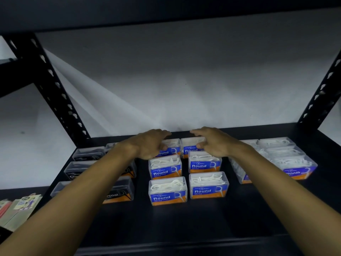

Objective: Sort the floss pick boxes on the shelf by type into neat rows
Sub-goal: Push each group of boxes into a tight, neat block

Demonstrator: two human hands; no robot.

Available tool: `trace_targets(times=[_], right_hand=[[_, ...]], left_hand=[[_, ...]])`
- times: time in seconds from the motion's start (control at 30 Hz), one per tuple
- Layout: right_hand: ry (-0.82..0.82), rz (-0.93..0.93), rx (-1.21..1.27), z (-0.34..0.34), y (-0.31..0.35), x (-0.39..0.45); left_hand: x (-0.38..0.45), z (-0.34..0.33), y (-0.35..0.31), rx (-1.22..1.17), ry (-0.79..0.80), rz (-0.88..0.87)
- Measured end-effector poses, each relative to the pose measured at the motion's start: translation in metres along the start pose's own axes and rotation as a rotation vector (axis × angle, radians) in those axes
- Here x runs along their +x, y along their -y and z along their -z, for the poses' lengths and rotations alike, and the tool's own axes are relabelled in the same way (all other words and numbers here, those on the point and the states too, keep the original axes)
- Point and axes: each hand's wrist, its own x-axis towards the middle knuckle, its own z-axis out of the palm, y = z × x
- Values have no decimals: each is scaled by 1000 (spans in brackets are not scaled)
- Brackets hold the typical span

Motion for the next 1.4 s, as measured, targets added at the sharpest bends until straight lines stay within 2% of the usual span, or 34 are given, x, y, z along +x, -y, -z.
trace_targets(times=[0.17,0.27,0.37,0.53,0.97,1.4], right_hand=[[-187,87,-79,8,-6,-19],[-268,146,-171,7,-7,-39],[-236,145,-198,5,-7,-53],[-128,114,-260,-4,-4,-59],[-177,114,-337,-11,6,-53],[-202,124,-358,-14,13,-48]], left_hand=[[-28,11,-11,24,-200,-64],[-46,13,-18,64,-142,-87],[-53,10,-19,170,-26,-92],[-51,1,-19,205,14,-83],[-51,-24,-24,262,-290,-83],[-49,-28,-27,224,-355,-68]])
